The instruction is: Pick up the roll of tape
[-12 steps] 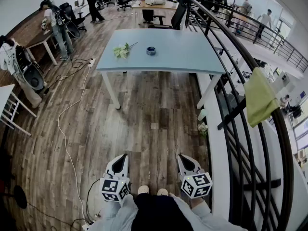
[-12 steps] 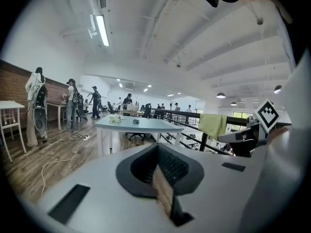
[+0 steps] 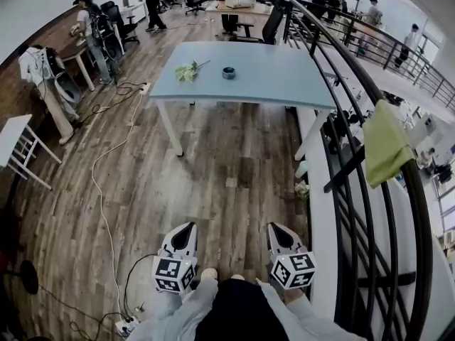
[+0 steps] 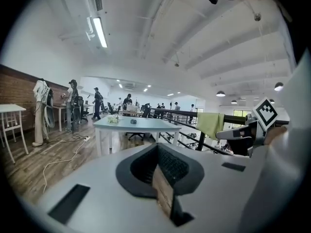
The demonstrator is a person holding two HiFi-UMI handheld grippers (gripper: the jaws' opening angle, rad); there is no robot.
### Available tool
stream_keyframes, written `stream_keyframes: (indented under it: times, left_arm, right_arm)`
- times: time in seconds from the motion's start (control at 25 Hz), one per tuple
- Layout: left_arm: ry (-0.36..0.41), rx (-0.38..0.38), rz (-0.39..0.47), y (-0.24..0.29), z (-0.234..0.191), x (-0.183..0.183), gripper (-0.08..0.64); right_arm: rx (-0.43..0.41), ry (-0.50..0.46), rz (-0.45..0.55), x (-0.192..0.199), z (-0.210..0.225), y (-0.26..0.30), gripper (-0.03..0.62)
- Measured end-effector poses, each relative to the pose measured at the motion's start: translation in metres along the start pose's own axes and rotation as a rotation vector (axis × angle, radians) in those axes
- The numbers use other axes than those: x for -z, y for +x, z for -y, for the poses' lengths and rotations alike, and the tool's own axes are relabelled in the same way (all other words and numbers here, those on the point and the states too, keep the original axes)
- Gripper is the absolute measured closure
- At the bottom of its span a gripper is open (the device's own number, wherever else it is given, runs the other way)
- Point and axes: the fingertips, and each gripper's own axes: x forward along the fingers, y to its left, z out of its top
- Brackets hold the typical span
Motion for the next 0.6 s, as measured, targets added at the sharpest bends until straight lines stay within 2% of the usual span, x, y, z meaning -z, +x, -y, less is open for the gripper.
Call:
stream_keyframes:
  times: [0.36, 0.6]
  left_arm:
    - [-0.038, -0.033, -0.002, -0.007, 0.018, 0.013, 0.545]
    - [-0.036, -0.036, -0.012, 0.013, 0.014, 0.017, 0.545]
  right_arm:
    - [-0.069, 0.006, -0.023, 0.011, -0.005, -0.002, 0.586]
    - [-0.077, 0.018, -0.026, 0.009, 0.007, 0.013, 0.584]
